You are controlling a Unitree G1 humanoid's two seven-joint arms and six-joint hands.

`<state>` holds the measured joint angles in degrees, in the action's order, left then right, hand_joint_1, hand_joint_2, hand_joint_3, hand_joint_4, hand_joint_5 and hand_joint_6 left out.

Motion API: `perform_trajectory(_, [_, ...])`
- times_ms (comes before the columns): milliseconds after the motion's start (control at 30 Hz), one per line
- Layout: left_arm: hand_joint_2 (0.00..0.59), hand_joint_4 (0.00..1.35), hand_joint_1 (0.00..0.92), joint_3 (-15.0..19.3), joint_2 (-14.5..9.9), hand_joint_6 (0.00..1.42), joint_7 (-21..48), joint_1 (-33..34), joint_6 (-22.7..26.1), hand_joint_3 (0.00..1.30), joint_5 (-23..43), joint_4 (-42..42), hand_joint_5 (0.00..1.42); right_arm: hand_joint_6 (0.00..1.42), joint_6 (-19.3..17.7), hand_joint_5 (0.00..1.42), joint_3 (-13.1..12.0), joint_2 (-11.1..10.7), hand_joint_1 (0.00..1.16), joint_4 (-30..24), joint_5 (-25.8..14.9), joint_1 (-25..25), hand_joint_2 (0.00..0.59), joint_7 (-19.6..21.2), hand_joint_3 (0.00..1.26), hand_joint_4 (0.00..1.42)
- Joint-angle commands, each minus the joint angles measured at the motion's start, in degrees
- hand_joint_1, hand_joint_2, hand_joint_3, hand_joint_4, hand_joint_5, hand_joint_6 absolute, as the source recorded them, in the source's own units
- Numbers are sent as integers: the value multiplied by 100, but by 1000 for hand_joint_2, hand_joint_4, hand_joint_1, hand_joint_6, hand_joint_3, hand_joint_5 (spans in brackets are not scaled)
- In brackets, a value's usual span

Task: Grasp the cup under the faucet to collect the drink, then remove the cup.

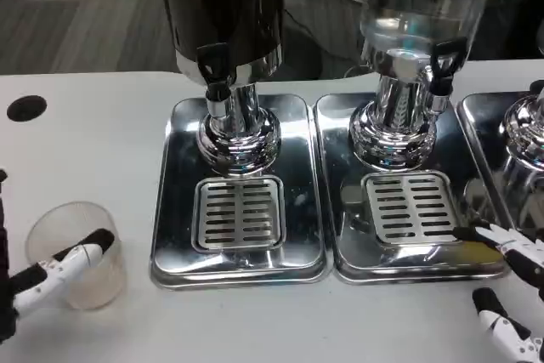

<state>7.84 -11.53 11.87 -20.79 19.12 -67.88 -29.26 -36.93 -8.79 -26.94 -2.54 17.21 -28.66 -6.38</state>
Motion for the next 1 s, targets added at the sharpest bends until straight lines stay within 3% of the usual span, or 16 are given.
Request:
perform_trajectory(33, [51, 67, 199, -254, -122, 569, -18, 170, 111, 86, -249, 179, 337, 0, -134, 61, 22, 26, 461, 14, 0, -29, 466, 45, 200, 109])
perform_trajectory(367, [60, 116, 298, -657, -246, 643, 68, 354, 345, 82, -594, 342, 404, 0, -245, 72, 20, 30, 450, 151, -74, -6, 475, 59, 216, 119])
perform_trajectory(1000, [63, 281, 286, -1007, -334, 736, 266, 498, 654, 238, -771, 669, 552, 0, -460, 74, 2, 4, 435, 436, -159, 36, 468, 48, 222, 119])
